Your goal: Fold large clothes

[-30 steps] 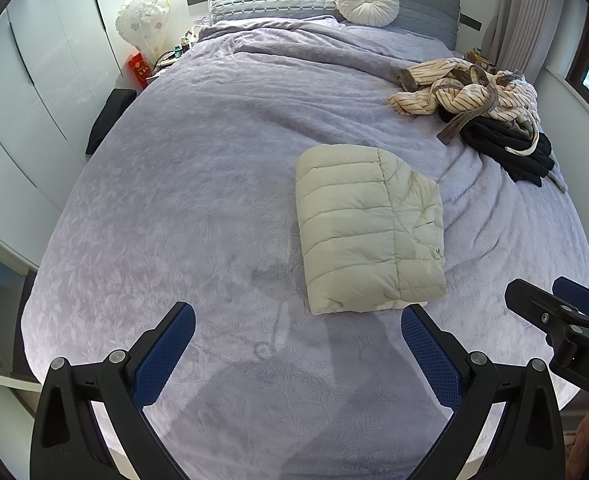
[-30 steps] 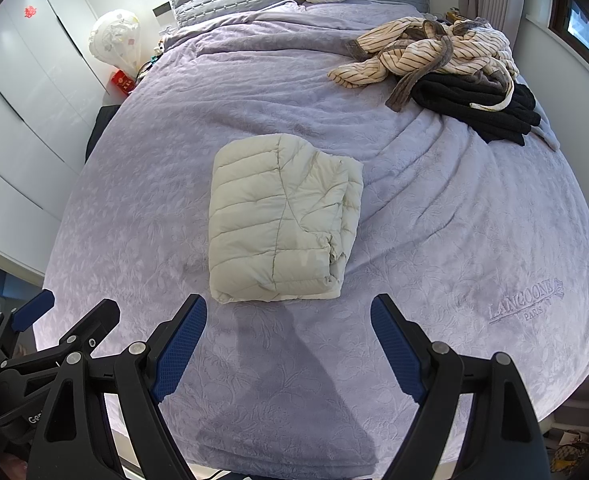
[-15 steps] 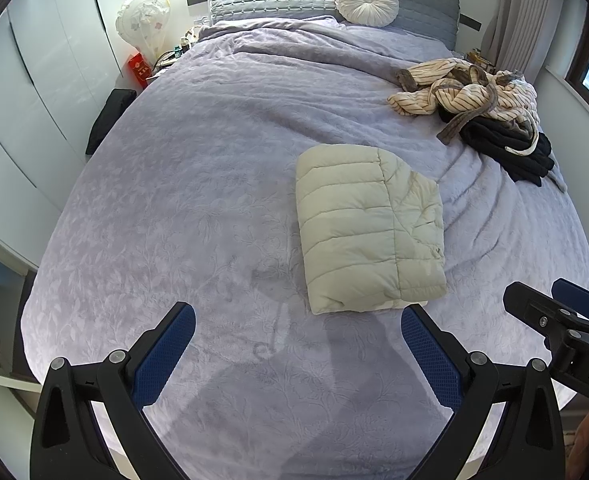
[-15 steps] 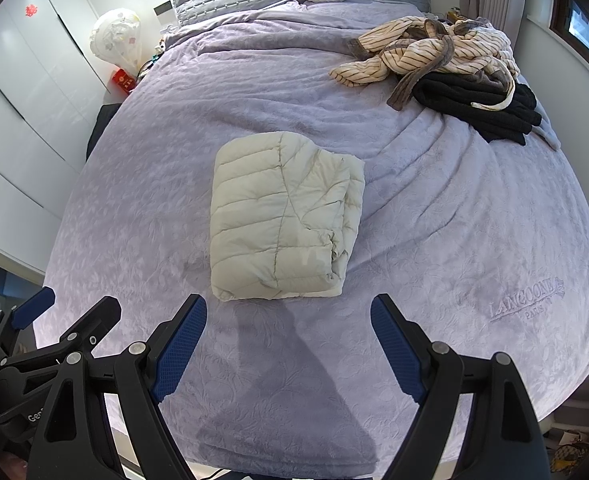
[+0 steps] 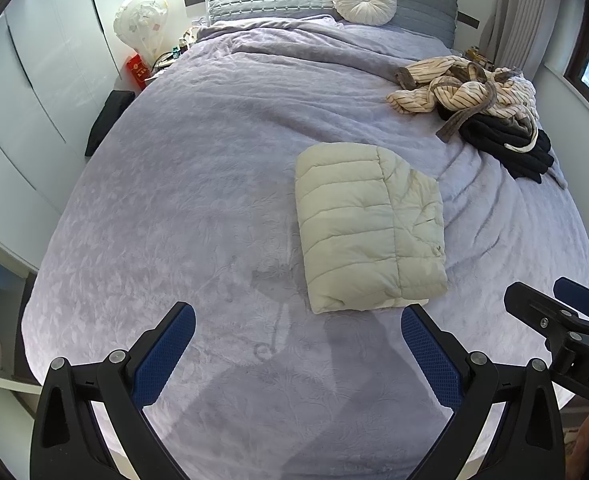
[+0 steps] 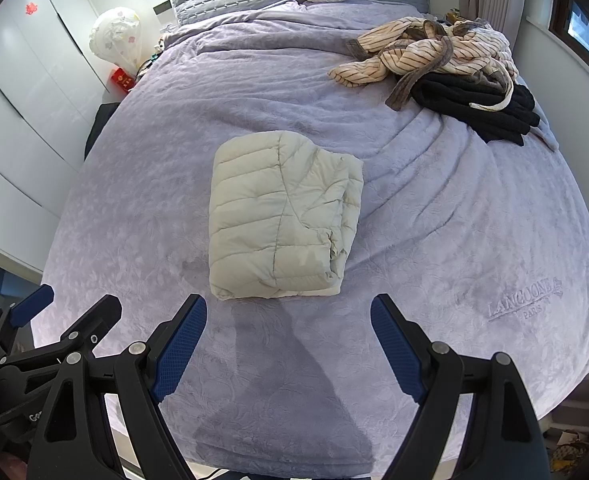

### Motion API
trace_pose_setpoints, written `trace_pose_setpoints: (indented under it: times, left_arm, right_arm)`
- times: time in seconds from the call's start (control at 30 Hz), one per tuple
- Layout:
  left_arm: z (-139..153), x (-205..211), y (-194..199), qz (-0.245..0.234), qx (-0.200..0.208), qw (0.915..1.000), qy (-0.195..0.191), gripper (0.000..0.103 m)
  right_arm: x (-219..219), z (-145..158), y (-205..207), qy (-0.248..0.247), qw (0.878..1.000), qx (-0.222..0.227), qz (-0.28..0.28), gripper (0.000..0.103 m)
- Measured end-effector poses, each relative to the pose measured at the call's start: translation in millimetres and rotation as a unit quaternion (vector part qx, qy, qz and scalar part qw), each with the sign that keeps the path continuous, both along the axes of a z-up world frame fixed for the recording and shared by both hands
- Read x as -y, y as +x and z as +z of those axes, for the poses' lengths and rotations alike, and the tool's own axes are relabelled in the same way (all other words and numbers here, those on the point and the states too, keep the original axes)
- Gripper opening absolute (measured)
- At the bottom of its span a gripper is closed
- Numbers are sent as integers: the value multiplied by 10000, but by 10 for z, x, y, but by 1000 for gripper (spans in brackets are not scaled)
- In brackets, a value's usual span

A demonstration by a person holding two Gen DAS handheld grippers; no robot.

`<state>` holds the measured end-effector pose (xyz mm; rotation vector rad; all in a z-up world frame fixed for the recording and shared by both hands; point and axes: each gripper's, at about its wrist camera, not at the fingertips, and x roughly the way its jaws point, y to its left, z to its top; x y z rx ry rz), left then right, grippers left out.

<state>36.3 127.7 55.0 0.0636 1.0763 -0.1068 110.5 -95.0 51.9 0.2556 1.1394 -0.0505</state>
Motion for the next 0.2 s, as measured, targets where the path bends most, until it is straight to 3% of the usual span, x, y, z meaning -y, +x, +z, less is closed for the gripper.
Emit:
trace_pose_setpoints:
  times: [0.2]
  left_arm:
    - [5, -4, -1, -58, 15, 10000, -27, 103]
  right_arm:
    - [15, -12, -35, -1, 10000, -11, -10, 86]
